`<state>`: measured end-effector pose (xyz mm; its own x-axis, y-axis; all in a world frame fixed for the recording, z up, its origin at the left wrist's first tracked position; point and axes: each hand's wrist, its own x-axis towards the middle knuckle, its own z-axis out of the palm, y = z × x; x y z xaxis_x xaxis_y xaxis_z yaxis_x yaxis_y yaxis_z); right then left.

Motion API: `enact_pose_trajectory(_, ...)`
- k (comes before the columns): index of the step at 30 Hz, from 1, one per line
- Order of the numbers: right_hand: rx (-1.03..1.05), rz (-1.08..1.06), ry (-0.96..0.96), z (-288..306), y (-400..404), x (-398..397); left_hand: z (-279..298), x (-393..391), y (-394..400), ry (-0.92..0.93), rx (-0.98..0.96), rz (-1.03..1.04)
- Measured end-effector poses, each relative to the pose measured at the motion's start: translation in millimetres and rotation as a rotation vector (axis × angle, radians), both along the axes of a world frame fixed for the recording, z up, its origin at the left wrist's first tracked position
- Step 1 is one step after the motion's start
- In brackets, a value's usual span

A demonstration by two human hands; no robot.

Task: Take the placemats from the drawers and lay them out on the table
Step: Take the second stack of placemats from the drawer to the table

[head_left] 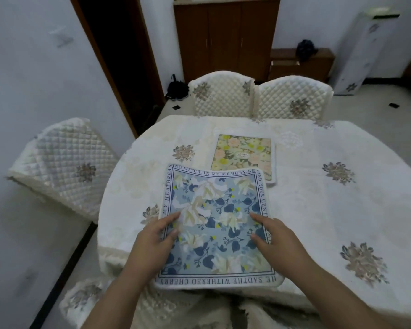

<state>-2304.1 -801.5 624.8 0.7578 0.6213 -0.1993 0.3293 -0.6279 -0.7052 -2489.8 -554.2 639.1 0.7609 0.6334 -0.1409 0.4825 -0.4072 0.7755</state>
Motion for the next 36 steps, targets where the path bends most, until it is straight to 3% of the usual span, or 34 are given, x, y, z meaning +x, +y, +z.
enact_pose_trajectory(8,-0.089,-0.078,0.173,-62.3,72.3,-30.0,-41.9,0.0,91.3,0.106,-0.209,0.005)
enact_pose_trajectory(12,-0.136,-0.127,0.198,-82.5,101.4,-25.0,-70.9,12.5,124.4,0.188,-0.220,-0.017)
enact_pose_trajectory(20,-0.134,-0.182,0.274,-119.4,138.9,-5.6,-123.9,28.5,166.5,0.246,-0.186,0.065)
enact_pose_trajectory(24,-0.225,-0.151,0.257,-135.0,139.4,-3.4,-149.8,31.7,172.7,0.247,-0.198,0.023)
enact_pose_trajectory(33,-0.309,-0.121,0.230,-161.3,125.2,-10.9,-178.2,36.7,185.1,0.300,-0.014,-0.129)
enact_pose_trajectory(36,-0.300,-0.111,0.256,-164.4,120.4,-10.0,-186.2,37.7,192.4,0.336,0.009,-0.080)
